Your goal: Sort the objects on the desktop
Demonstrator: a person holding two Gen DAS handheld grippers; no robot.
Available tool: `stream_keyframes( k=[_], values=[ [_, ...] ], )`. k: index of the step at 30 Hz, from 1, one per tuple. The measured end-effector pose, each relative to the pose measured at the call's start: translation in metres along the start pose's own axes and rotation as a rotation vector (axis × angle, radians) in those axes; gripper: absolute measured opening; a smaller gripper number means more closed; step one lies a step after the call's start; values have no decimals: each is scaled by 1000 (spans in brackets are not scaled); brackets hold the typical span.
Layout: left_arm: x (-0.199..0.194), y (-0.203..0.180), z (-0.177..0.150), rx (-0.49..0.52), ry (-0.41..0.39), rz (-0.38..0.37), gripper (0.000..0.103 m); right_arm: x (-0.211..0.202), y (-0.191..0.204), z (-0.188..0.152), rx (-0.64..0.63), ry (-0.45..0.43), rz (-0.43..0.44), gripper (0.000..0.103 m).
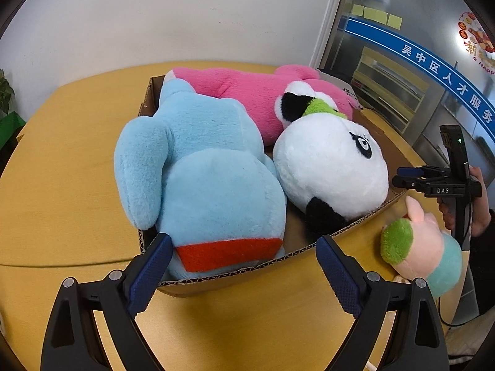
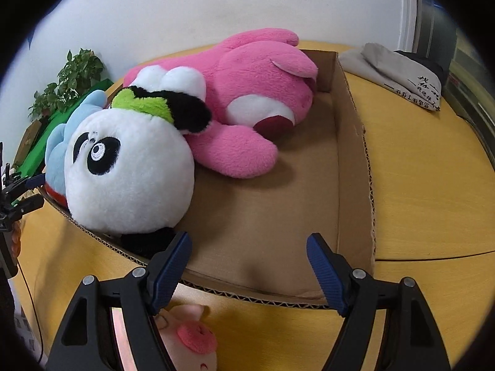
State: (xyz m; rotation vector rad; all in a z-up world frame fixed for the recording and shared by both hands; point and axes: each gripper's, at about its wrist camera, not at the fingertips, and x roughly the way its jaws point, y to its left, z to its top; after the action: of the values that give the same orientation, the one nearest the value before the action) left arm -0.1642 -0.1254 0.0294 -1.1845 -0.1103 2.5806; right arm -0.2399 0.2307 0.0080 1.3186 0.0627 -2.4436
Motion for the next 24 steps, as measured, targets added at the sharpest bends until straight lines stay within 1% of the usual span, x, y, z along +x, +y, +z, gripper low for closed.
stream_keyframes(
  k=[4, 7, 9, 11, 13, 15, 17, 18, 20, 22, 24],
  values=[
    [-4, -2, -4, 4, 0, 10, 96, -2, -2, -2, -8, 3, -2, 77],
    [-7, -1, -2, -11, 3, 20, 96, -6, -1, -2, -10, 3, -8, 77],
    [-13, 1, 1, -25, -8, 23, 96, -15, 1, -3, -16, -17, -25, 77],
    [-26, -5, 1, -28, -35, 26, 96, -36, 1, -7, -22, -64, -15, 77],
    [-41, -16, 0, -32, -71, 5, 97, -67, -1, -17, -15, -123, 27, 77],
    [-53, -29, -3, -36, -100, -26, 101, -93, -3, -32, -7, -158, 89, 77],
    [-58, -44, -8, -28, -109, -67, 103, -119, 1, -54, -36, -173, 150, 78],
    [-58, -54, -11, -20, -107, -86, 103, -130, 6, -66, -64, -169, 173, 79],
    [-52, -72, -17, -16, -92, -126, 103, -134, 21, -87, -135, -123, 173, 79],
    [-39, -90, -24, -7, -60, -169, 103, -120, 43, -109, -205, -41, 144, 79],
    [-24, -109, -30, 5, -26, -193, 103, -94, 59, -126, -239, 41, 103, 79]
  ],
)
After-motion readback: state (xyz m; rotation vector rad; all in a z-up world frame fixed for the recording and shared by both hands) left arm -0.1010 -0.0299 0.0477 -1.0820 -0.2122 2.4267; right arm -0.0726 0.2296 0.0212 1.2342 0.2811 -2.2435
